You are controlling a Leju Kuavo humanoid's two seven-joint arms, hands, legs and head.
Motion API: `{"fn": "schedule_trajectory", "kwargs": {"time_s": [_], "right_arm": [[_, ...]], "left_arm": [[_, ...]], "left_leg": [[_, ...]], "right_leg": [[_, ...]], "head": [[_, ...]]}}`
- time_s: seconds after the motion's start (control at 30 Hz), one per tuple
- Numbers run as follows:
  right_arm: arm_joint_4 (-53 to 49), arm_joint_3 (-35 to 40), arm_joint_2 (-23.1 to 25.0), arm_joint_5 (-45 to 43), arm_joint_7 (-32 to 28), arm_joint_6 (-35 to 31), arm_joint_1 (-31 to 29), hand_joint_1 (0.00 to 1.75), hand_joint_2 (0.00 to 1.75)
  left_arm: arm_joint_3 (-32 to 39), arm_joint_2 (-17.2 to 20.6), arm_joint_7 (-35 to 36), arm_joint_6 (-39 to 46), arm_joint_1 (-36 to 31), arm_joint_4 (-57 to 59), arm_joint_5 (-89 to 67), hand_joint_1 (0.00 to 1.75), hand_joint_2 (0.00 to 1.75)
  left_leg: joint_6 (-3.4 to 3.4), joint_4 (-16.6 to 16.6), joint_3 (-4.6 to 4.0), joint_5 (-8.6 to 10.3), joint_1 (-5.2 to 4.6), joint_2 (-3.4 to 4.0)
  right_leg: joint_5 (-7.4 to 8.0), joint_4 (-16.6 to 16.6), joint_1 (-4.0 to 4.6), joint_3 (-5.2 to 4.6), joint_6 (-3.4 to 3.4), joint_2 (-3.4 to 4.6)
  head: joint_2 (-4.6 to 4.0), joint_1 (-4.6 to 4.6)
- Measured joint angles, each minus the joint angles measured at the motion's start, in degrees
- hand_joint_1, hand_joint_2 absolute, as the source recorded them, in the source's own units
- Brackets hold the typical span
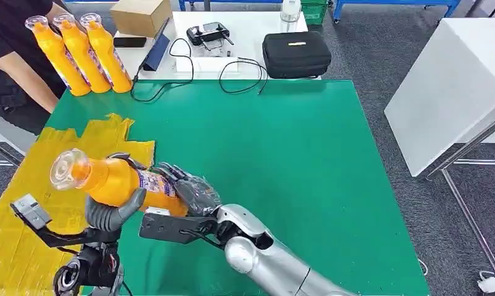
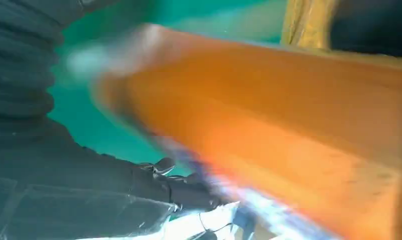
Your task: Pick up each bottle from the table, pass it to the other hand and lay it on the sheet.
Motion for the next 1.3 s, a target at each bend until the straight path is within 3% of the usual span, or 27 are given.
{"fn": "schedule_trajectory", "kwargs": {"time_s": [0.1,0.33,0.47,0.53,0.6,0.67,0.97,1.3], "right_arm": [[-2.84,-1.49,-1.62,-0.02,-1.00,-0.44,2.02,0.00,0.00],[-7.56,-3.60,-4.15,0.00,-1.37,-0.59,4.48,0.00,0.00],[-11.35,-5.29,-5.16,0.00,-2.25,-1.20,6.42,0.00,0.00],[-14.04,-6.41,-6.04,-0.30,-2.36,-1.07,7.46,0.00,0.00],[-16.83,-7.45,-6.93,-0.72,-2.36,-0.89,8.36,0.00,0.00],[-18.71,-8.20,-7.65,-0.94,-2.36,-0.72,8.90,0.00,0.00],[-23.42,-9.85,-9.81,-1.90,-2.51,-0.22,10.34,0.00,0.00],[-24.61,-11.08,-11.15,-2.60,-3.25,0.64,10.87,0.00,0.00]], "left_arm": [[2.17,1.60,-1.66,5.70,-1.46,0.09,-10.25,1.75,1.75],[5.31,3.91,-2.27,10.25,-3.55,0.85,-18.74,1.75,1.75],[5.53,6.63,-1.09,23.11,-5.31,2.54,-45.89,1.75,1.75],[5.51,9.78,2.06,30.68,-6.57,5.17,-66.49,1.75,1.75],[5.37,12.78,6.70,33.96,-7.40,8.95,-84.00,1.75,1.75],[5.13,14.93,9.01,34.46,-7.56,12.01,-90.49,1.75,1.75],[2.29,21.39,11.76,32.96,-8.95,23.05,-99.42,1.75,1.75],[-2.08,25.96,7.33,34.59,-10.74,38.90,-99.38,1.75,1.75]], "left_leg": [[0.00,0.00,0.00,0.00,0.00,0.00],[0.00,0.00,0.00,0.00,0.01,0.01],[0.00,0.00,0.00,0.00,0.01,0.00],[0.00,0.00,0.01,0.00,0.01,0.02],[0.00,0.00,0.03,0.00,0.01,0.08],[0.00,-0.01,0.03,0.00,0.01,0.17],[0.00,-0.01,-0.02,0.00,0.01,0.16],[-0.01,-0.02,0.04,0.00,0.01,0.07]], "right_leg": [[0.00,0.00,0.00,0.00,0.00,0.00],[0.00,0.00,0.00,-0.02,0.00,0.00],[0.00,0.00,0.00,-0.02,0.00,0.00],[0.00,0.00,0.00,-0.02,0.00,0.01],[0.00,0.00,0.01,-0.02,0.00,0.02],[0.00,0.01,0.01,-0.06,-0.01,0.06],[0.00,0.00,0.00,-0.07,0.00,0.07],[0.00,0.01,0.00,0.02,-0.01,0.04]], "head": [[0.00,0.02],[0.00,0.00],[0.00,0.02],[0.00,0.00],[0.00,0.00],[0.00,0.00],[0.00,0.00],[0.00,0.00]]}}
